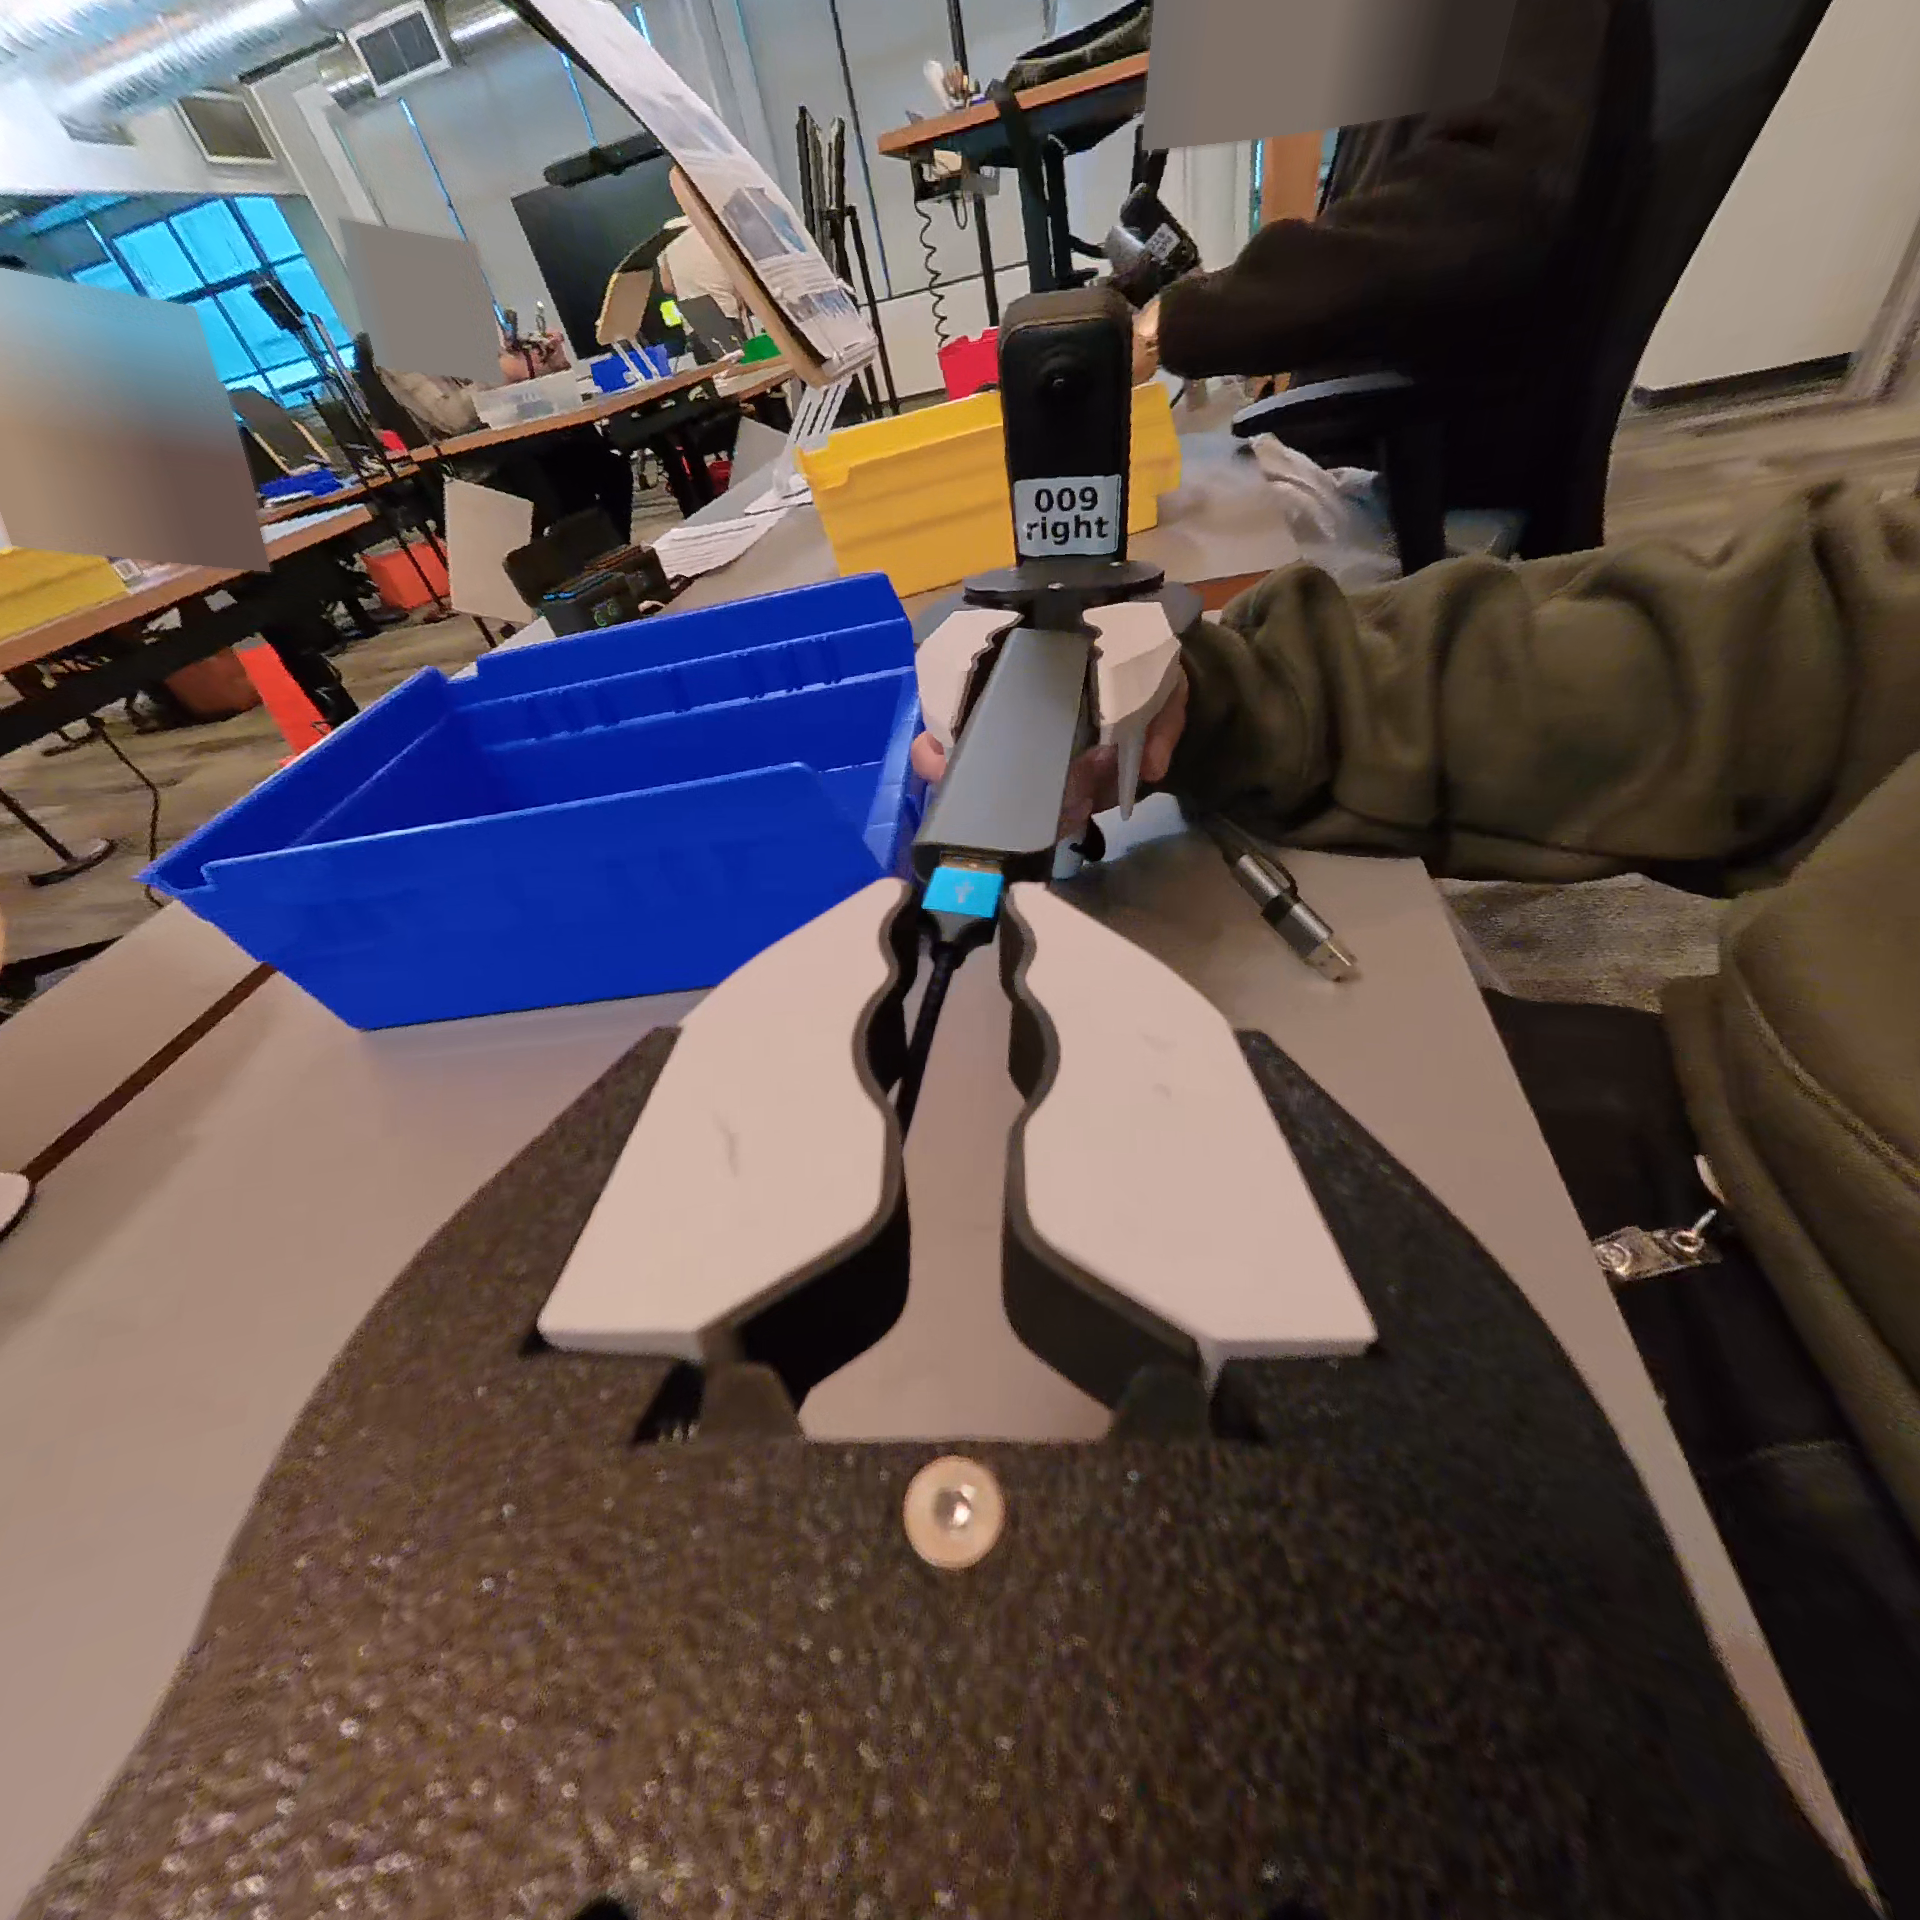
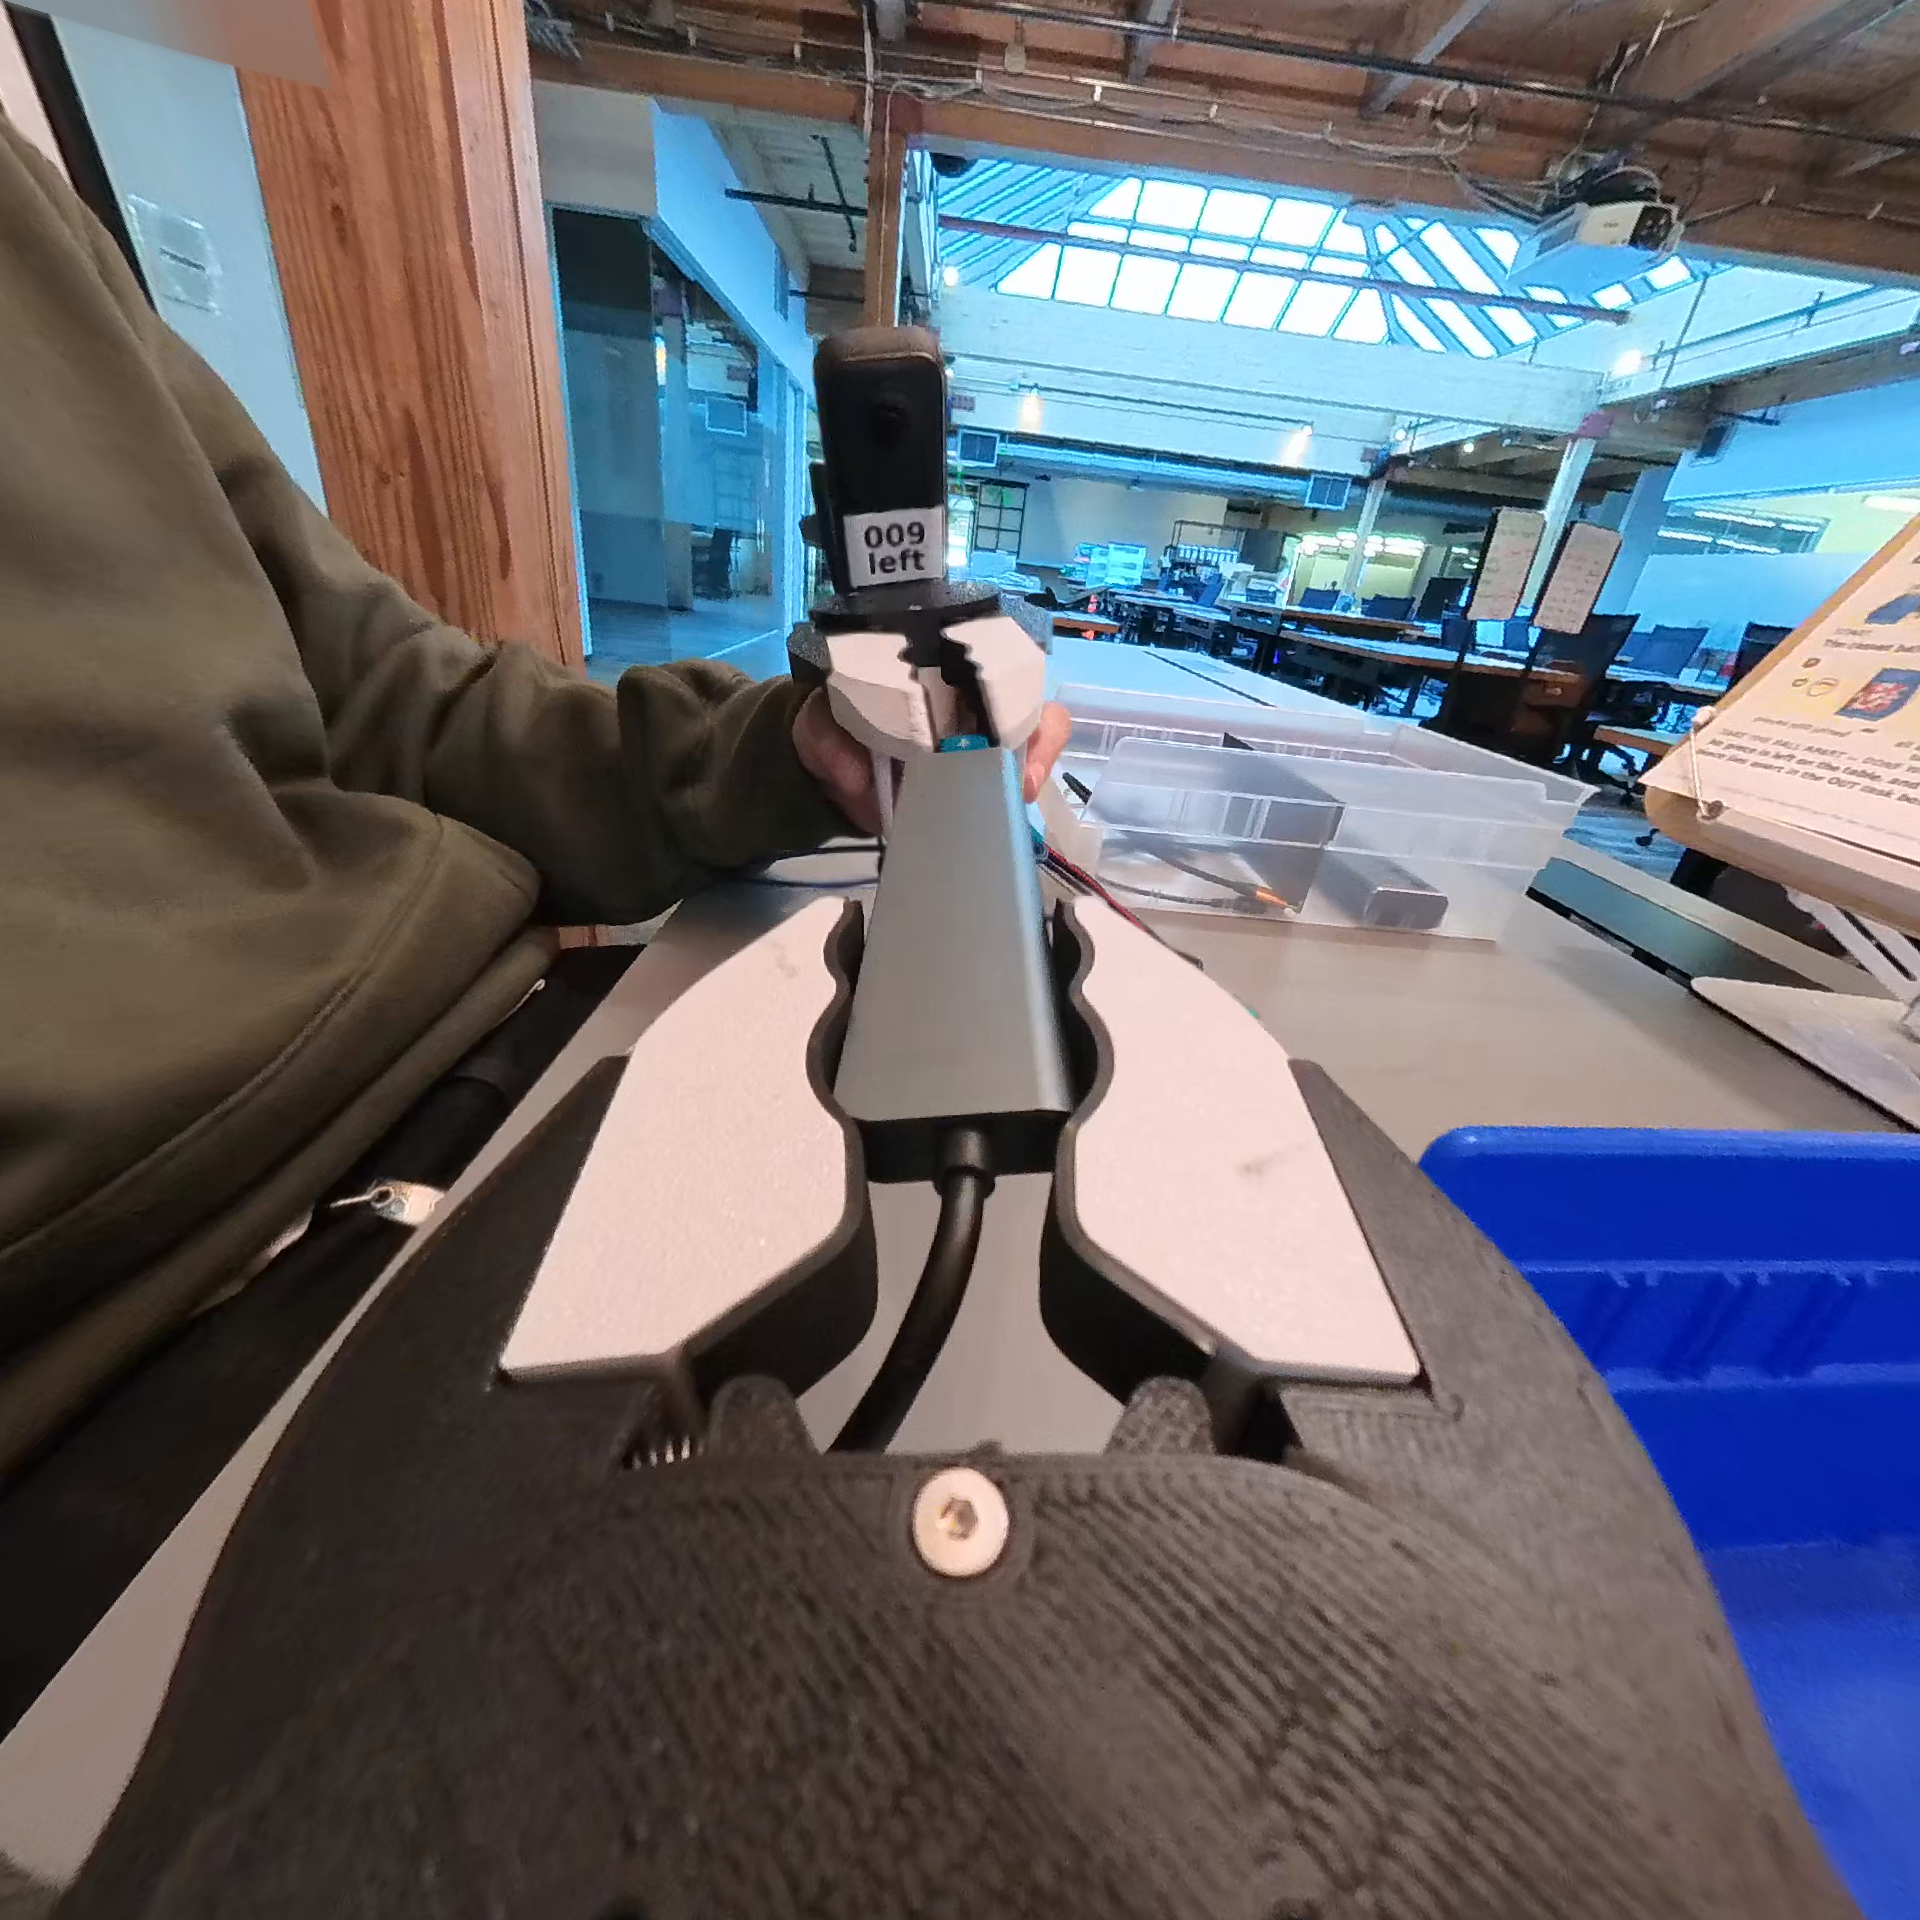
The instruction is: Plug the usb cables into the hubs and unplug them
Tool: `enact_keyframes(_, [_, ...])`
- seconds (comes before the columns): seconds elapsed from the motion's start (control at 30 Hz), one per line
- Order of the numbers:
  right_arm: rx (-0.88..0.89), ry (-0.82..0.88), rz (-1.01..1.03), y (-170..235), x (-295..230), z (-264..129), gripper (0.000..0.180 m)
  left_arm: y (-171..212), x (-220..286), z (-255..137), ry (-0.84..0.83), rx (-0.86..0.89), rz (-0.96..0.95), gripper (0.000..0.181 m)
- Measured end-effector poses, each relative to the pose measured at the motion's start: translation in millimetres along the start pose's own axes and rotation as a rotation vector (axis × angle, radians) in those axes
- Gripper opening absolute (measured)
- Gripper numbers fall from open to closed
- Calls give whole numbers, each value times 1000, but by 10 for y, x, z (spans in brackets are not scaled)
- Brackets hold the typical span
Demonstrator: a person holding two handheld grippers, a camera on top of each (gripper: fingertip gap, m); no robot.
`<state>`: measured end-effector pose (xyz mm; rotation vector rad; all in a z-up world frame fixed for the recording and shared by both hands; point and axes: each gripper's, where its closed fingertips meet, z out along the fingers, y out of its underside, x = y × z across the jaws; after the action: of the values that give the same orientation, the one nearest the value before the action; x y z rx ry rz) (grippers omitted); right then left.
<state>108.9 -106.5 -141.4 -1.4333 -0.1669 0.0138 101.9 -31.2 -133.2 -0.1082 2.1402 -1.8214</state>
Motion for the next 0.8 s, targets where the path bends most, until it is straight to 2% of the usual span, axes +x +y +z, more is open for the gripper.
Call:
enact_keyframes(0.47, [19, 40, 11, 9, 73, 208, 35, 65, -112, -182, 23, 50, -59, 13])
enact_keyframes(0.8, [35, 33, 8, -9, 41, 216, 35, 66, -89, -196, 14, -11, -40, 14])
